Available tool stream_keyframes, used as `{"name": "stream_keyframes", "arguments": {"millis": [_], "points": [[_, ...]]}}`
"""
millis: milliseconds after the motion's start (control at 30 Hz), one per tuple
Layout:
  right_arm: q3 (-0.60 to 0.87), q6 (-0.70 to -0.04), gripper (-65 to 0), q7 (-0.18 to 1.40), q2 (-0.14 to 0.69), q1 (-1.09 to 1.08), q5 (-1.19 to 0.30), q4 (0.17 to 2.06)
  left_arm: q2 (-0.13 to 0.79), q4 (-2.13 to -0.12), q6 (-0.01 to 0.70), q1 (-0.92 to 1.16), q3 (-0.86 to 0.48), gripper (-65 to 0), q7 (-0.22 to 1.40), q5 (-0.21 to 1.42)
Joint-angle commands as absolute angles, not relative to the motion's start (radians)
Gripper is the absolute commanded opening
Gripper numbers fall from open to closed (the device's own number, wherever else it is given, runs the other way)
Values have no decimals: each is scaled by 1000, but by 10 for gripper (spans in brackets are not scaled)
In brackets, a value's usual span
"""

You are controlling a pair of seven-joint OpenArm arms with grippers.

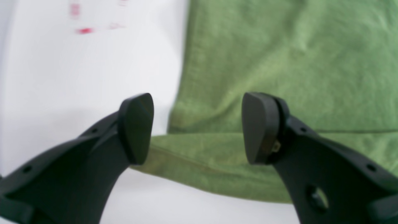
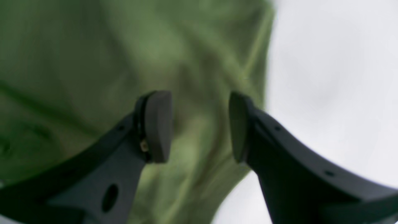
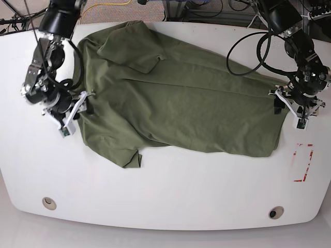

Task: Fold the T-shirt properly
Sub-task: 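Lift the grasped shirt edges and pull them toward the collar edge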

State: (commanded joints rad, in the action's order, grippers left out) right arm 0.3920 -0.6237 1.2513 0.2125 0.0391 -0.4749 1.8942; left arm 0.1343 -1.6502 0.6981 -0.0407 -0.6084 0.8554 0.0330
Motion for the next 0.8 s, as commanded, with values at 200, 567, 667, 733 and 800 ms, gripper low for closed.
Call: {"name": "stream_keyframes", "arguments": {"millis": [200,567,667,733,800], "points": [[387,-624,-371,1256,120,180,-475,2008,134,-1592,698,-39,-608,-236,774,33],[389,-619,-374,1251,81,317,-467,2014,156,-1452,698,-44,-593,-236,697,30],[392,-618,-374,1251,87,344,-463,2011,168,-1434,698,-39,-567,-236,696,30],[395,-616,-374,1251,88,360,-450,2011,180,-1434,698,-36,-564,-236,697,30],[395,-616,-374,1250,96,374,-423,2011,183,-1432,698,-35,-565,-236,700,30]]}}
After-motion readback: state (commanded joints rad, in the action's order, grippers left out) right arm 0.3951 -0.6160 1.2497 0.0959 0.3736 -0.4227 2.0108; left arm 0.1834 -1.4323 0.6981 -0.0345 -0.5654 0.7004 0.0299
